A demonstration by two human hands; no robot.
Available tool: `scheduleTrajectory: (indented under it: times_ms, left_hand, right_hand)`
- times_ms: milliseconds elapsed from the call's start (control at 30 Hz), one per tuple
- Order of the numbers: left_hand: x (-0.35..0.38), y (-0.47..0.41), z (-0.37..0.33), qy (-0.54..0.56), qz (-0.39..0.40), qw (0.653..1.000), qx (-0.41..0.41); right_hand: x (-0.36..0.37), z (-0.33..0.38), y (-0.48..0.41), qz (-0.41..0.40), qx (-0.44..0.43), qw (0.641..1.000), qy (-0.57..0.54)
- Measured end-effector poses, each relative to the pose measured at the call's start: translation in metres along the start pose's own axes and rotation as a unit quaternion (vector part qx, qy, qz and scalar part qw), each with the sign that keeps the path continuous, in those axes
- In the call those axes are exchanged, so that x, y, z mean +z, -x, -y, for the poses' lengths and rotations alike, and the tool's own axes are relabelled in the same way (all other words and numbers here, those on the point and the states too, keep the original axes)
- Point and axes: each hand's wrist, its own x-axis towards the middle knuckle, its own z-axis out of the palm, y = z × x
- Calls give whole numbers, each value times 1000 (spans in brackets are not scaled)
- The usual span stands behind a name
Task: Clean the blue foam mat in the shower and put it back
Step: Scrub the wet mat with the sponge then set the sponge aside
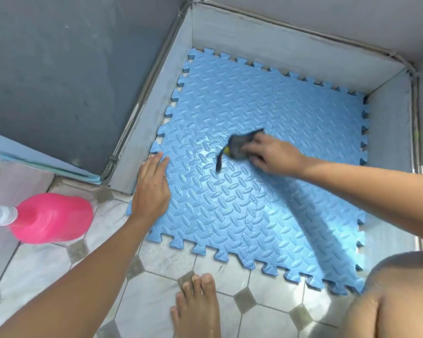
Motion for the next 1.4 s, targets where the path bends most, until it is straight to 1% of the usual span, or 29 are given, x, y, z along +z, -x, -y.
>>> scheduleTrajectory:
  times_ms: [33,67,100,133,167,200,267,333,367,400,467,500,567,633,700,767,800,833,867,900,933,1000,1067,1100,1133,1200,1267,1333,1400]
  left_hand:
    - [0,0,0,1,-1,1000,1]
    - [-1,0,0,2,0,1000,-1]
    - [-1,0,0,4,1,1000,-5]
    - [-2,0,-1,6,3,1000,-8]
    - [-2,0,-1,7,3,1000,-9]
    - [-2,0,-1,8,3,1000,-8]
    - [-3,-1,0,9,5,1000,-3]
    - [-3,0,1,8,11,1000,-1]
    - [-3,0,2,6,13,1000,-2]
    - [-3,0,3,5,13,1000,-3]
    - [-3,1,2,4,10,1000,-2]
    - [-3,0,2,2,7,1000,-2]
    - [-3,-1,1,-2,4,1000,-5]
    - [-1,-1,0,-6,4,1000,-5]
    - [0,0,1,-8,3,1000,-2]
    - [2,0,4,-10,1,1000,2]
    - [4,0,5,-12,-3,1000,6]
    - [5,-1,6,-13,-8,1000,11]
    - [6,-2,6,-15,-10,1000,13]
    - [7,-3,6,-18,-10,1000,10]
    - [7,-3,6,-21,-8,1000,6]
    - [6,-2,4,-23,-8,1000,7]
    - [5,-1,3,-25,-9,1000,9]
    - [5,-1,2,-26,-8,1000,7]
    - [5,-1,1,-26,-8,1000,5]
    - [4,0,-2,-24,-7,1000,1]
    - [4,-1,-2,-23,-5,1000,3]
    - [3,-2,-1,-19,3,1000,2]
    - [1,-1,0,-17,10,1000,-2]
  right_hand:
    - [-6,-14,-15,-25,106,994,-4]
    - [-11,-22,-29,-40,199,979,-15]
    - [-14,-22,-41,-50,263,963,-27]
    - [-15,-13,-50,-58,282,957,-27]
    - [-12,1,-54,-66,257,964,-21]
    - [-8,20,-54,-71,199,977,-12]
    - [4,65,-36,-45,30,998,-13]
    - [13,101,-2,26,-151,988,4]
    - [12,110,17,82,-219,972,11]
    - [9,111,38,146,-262,954,6]
    - [-3,92,76,256,-299,919,2]
    - [-13,72,90,297,-301,906,7]
    - [-30,20,113,344,-260,902,31]
    - [-43,-34,127,314,-138,939,40]
    - [-52,-74,133,226,37,973,36]
    - [-48,-91,133,131,190,973,22]
    - [-40,-88,131,92,235,968,15]
    - [-31,-79,128,64,255,965,9]
    - [-23,-63,126,46,248,968,3]
    - [-16,-45,124,40,219,975,-8]
    - [-12,-24,123,40,163,986,-21]
    - [-5,15,120,62,-18,998,-27]
    - [-2,43,110,98,-218,971,-6]
    - [1,52,100,103,-284,953,3]
    - [5,59,87,100,-319,943,10]
    - [11,64,50,76,-314,946,16]
    - [14,59,5,35,-270,962,18]
    - [11,49,-37,-5,-186,983,-6]
    - [4,31,-65,-42,-47,996,-57]
